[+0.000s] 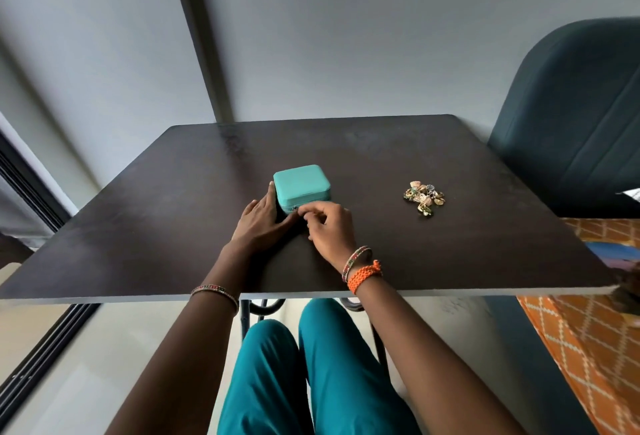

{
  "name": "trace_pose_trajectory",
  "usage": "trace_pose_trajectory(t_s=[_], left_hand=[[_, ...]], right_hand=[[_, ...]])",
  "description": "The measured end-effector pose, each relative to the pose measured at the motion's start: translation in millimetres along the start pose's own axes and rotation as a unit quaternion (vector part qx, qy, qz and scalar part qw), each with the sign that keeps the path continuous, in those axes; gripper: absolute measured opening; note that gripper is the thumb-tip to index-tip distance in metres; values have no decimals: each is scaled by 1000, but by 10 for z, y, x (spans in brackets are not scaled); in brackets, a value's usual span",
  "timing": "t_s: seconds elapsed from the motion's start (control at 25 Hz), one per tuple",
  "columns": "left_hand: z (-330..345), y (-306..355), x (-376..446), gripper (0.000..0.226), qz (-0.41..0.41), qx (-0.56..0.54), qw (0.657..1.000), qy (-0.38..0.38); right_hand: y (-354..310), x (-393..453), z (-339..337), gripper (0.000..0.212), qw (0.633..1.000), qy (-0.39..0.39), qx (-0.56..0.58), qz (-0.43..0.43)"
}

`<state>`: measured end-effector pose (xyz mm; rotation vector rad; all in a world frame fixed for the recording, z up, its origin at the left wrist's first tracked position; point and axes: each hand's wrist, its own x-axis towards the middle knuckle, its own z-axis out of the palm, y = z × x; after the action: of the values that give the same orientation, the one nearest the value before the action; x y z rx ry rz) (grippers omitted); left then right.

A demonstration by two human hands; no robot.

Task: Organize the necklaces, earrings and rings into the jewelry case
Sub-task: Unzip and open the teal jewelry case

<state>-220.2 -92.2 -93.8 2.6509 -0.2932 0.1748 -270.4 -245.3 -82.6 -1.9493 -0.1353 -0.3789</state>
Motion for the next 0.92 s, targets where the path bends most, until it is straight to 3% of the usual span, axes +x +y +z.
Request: trace_pose_trajectory(t_s=[0.08, 0.16, 0.24, 0.36, 0.44, 0.68, 0.92], left_hand=[[10, 1, 4, 87, 5, -8, 1000, 20], [-5, 3, -2, 84, 21, -48, 998, 33], [-30, 33, -20, 77, 22, -76, 996, 50], [-67, 101, -72, 51, -5, -54, 992, 111], [-45, 90, -127, 44, -10, -3, 990, 144], [-51, 7, -153, 33, 23, 54, 987, 151], [-111, 73, -260, 33, -2, 12, 982, 187]], right_hand=[[12, 7, -100, 33, 988, 62, -133, -55], [20, 62, -243, 48, 951, 96, -267, -120], [49, 177, -337, 63, 937, 52, -307, -157], [43, 431, -328, 59, 938, -83, -310, -130], [9, 551, -280, 47, 933, -123, -322, -103], [99, 571, -294, 37, 979, -113, -162, -60], [102, 595, -270, 36, 981, -98, -152, -64]])
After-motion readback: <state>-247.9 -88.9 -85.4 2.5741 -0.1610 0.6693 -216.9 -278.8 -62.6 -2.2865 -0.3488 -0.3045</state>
